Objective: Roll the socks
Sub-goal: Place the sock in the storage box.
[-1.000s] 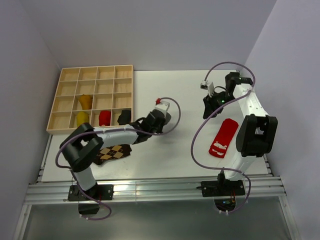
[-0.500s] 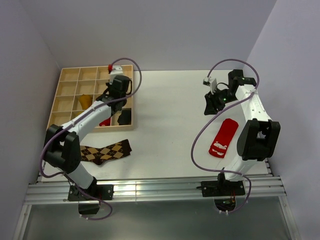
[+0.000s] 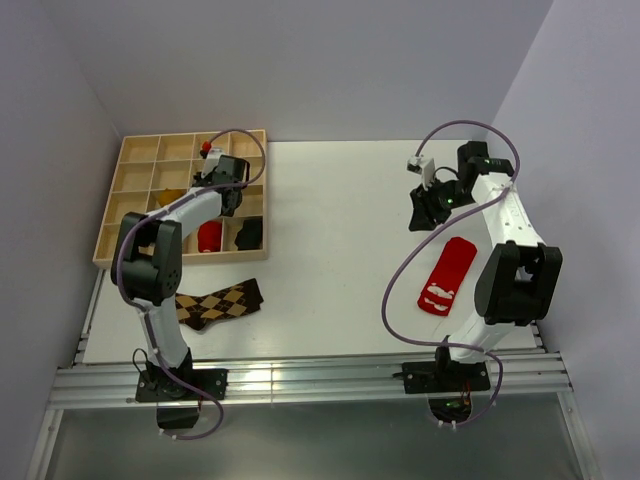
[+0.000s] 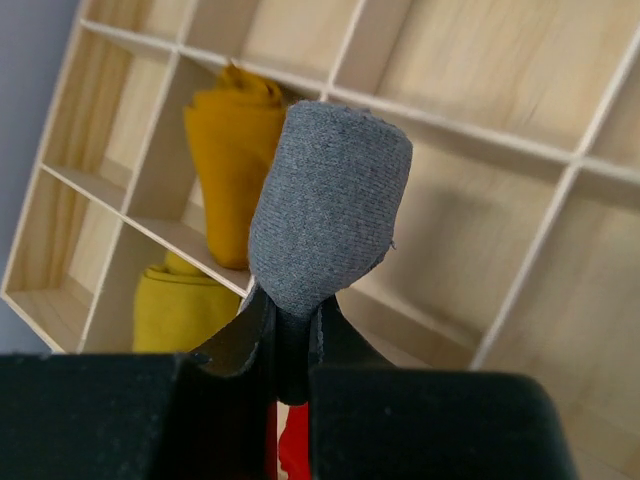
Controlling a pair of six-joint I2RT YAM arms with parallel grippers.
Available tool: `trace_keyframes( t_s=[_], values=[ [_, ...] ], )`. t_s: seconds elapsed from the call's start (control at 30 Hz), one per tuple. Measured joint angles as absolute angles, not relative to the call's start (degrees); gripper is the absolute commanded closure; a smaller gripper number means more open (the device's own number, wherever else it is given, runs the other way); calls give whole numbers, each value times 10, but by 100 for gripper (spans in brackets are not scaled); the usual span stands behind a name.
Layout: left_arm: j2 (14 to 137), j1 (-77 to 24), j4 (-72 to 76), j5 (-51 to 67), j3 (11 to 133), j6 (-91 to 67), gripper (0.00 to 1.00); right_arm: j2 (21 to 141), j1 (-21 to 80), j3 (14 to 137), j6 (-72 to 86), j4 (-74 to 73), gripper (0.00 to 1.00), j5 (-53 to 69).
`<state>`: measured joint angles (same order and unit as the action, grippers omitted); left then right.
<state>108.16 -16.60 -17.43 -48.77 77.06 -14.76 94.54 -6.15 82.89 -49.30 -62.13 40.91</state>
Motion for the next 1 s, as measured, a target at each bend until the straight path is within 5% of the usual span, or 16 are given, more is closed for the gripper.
trace_keyframes(
  t_s=[0.8,0.87,1.0],
  values=[
    [1203,-97,-284,-261,874,-195,100,918,-79,769,-498,-606,53,386],
    [1207,-91,-294,-246,883,-199,94,918,-80,767,-499,-606,53,385],
    [1209,-85,-303,-230,889,-207,69,918,-81,765,-500,-606,53,384]
  ],
)
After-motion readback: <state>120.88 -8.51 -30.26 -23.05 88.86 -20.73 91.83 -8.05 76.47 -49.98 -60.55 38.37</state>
